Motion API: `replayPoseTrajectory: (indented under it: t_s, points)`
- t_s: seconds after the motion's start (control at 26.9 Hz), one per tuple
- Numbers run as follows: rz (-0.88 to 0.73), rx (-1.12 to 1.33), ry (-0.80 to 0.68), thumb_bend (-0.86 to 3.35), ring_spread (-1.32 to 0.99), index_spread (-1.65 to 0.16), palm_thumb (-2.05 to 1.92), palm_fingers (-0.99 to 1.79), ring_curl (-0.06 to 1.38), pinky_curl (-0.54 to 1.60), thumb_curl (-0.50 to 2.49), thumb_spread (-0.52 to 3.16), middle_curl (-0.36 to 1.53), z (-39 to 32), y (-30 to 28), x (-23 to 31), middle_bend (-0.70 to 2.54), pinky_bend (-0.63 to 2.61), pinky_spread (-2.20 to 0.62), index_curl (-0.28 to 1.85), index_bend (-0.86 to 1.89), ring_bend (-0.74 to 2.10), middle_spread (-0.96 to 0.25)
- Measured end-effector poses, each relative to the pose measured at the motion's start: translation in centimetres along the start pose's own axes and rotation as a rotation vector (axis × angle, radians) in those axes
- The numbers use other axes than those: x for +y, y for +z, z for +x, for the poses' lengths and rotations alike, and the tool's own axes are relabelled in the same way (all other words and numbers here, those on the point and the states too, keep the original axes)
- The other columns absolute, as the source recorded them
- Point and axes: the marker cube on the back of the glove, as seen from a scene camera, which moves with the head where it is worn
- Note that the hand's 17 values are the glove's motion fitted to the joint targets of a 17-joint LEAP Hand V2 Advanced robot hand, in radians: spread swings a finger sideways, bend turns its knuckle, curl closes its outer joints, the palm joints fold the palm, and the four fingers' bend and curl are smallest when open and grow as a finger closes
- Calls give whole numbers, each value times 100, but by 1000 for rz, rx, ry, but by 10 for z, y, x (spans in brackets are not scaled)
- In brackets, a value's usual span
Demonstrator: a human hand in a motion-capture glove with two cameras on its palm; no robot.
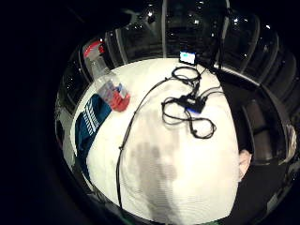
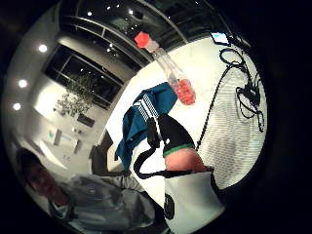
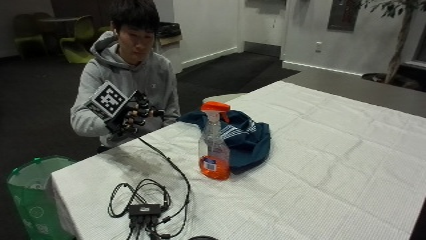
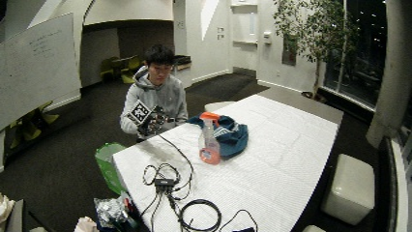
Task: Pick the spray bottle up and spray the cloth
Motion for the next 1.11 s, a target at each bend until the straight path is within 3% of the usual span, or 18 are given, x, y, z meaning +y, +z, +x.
replayPoseTrajectory:
  t_s: [0.41, 0.82, 1.11]
  points:
    - [42, -144, 26, 21, 2, -29, 49, 12, 14, 22, 18, 83, 16, -6, 23, -5, 27, 53, 20, 5, 8, 37, -2]
    - [84, -211, 59, 13, 2, -30, 53, 7, 18, 27, 24, 98, 23, -23, 57, -41, 30, 57, 22, 8, 11, 41, -2]
    - [213, -315, 43, 7, 2, -29, 55, 6, 21, 29, 27, 102, 26, -47, 99, -79, 30, 58, 22, 11, 11, 43, -2]
